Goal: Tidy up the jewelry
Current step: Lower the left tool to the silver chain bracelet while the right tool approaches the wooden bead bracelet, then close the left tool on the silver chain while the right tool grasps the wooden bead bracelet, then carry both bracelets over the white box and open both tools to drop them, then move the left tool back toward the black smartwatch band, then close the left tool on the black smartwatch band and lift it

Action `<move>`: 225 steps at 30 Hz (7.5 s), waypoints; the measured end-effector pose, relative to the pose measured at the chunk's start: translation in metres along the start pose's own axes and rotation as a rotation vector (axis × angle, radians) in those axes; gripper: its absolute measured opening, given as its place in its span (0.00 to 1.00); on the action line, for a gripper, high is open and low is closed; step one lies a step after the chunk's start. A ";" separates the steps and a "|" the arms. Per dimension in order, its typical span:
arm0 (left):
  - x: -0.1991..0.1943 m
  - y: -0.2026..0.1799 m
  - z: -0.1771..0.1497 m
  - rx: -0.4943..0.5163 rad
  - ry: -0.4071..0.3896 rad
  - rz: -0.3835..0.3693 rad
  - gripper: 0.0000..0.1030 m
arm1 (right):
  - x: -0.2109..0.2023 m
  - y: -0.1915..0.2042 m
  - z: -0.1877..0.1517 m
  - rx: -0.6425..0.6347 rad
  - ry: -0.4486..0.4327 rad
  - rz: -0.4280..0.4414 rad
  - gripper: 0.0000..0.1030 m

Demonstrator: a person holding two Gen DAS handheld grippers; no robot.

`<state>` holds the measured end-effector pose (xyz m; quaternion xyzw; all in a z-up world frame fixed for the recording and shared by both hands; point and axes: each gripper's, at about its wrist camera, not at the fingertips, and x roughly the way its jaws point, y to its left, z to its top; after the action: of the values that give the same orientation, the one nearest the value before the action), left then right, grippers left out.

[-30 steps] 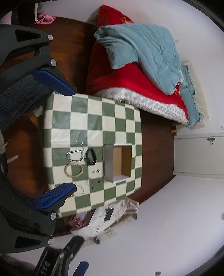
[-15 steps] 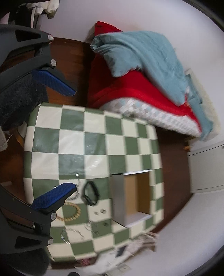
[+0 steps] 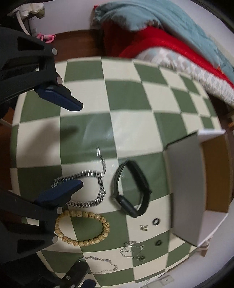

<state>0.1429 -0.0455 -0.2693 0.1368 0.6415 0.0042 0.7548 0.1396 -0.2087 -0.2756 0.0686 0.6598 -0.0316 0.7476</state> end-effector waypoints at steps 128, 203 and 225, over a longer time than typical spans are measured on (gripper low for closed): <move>-0.051 0.070 0.218 -0.151 -0.216 -0.515 0.02 | -0.047 0.039 0.211 -0.066 -0.276 0.108 0.09; -0.081 0.081 0.026 -0.153 -0.418 0.111 1.00 | -0.084 -0.037 0.020 0.121 -0.319 0.000 0.63; 0.023 0.010 0.049 0.078 -0.130 -0.104 0.12 | 0.030 -0.079 -0.020 0.243 -0.073 0.002 0.61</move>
<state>0.1968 -0.0413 -0.2829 0.1324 0.5972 -0.0687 0.7881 0.1127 -0.2830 -0.3121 0.1581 0.6235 -0.1130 0.7573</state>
